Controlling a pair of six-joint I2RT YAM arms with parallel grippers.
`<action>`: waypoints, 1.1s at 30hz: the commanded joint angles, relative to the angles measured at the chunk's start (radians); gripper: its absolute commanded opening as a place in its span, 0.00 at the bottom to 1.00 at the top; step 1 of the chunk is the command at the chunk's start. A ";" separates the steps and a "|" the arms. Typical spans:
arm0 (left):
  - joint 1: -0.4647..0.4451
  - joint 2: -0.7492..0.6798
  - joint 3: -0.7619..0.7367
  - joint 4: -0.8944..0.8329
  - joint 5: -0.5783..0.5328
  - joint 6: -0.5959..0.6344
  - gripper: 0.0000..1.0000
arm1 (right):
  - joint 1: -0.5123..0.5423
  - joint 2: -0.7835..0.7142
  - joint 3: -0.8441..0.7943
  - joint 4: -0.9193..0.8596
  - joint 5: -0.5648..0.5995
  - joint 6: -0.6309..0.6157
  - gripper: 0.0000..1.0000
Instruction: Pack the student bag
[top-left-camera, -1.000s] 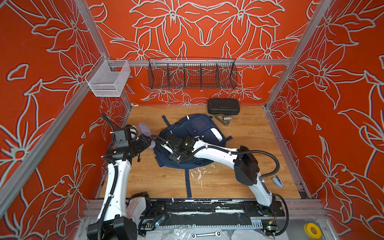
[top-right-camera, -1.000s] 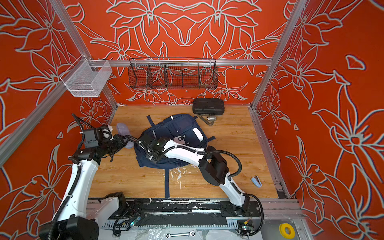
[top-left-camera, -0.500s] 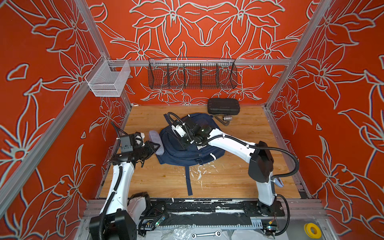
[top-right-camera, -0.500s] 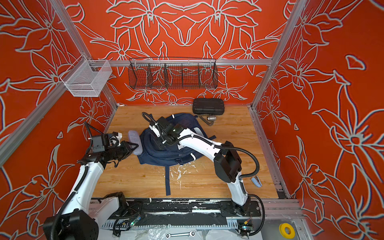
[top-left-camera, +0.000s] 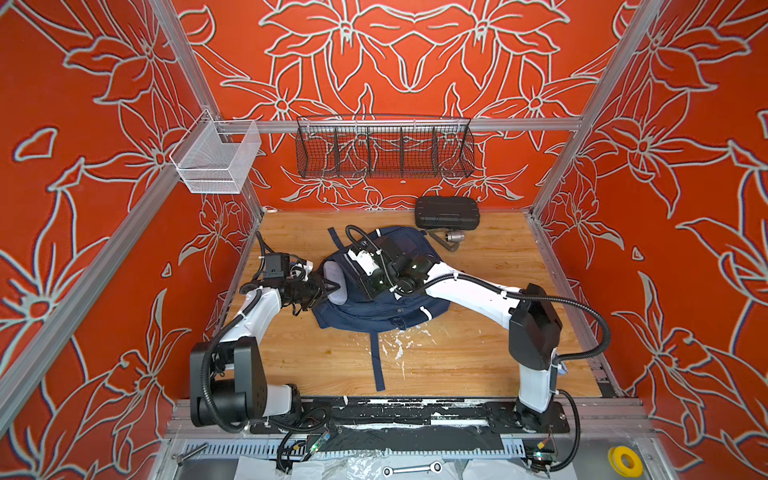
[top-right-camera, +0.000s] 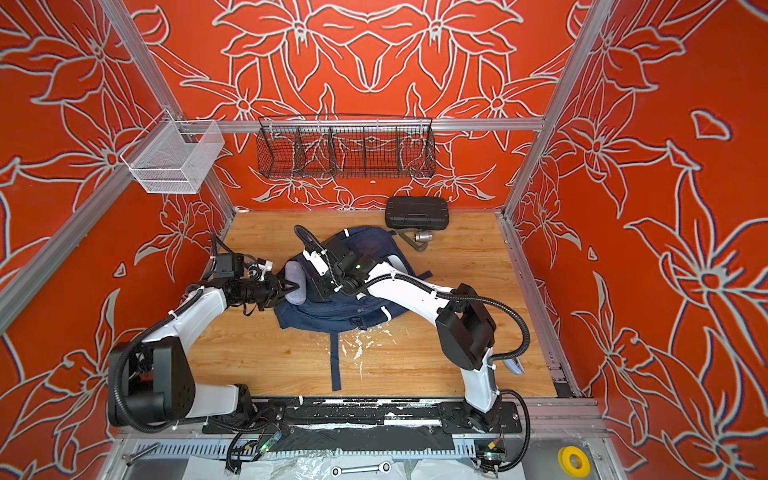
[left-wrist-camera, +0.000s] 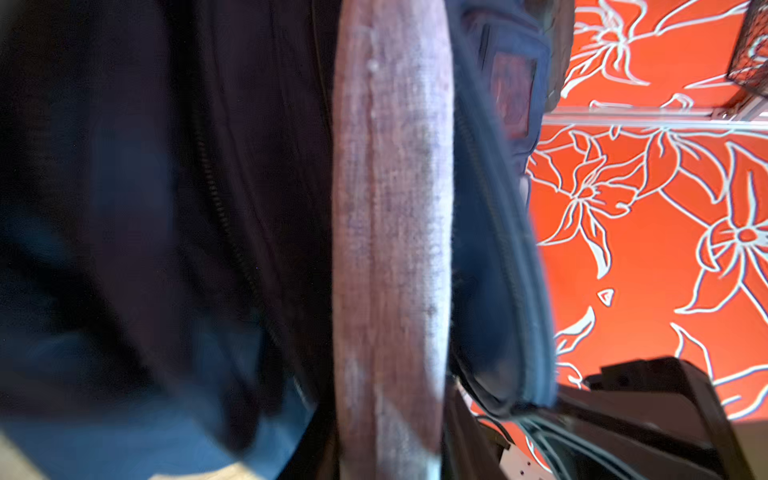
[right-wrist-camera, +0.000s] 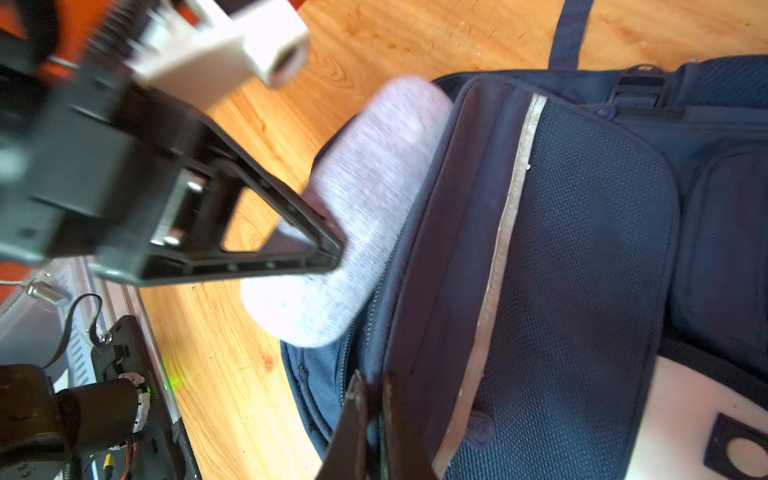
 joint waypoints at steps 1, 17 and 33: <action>-0.037 0.028 0.040 0.023 0.059 -0.002 0.02 | 0.003 -0.051 -0.011 0.099 -0.020 0.030 0.00; -0.166 0.148 -0.017 0.550 -0.076 -0.397 0.07 | 0.005 -0.049 -0.062 0.200 -0.114 0.132 0.00; -0.257 -0.037 0.057 0.109 -0.361 -0.124 0.92 | -0.040 -0.048 -0.129 0.269 -0.117 0.236 0.00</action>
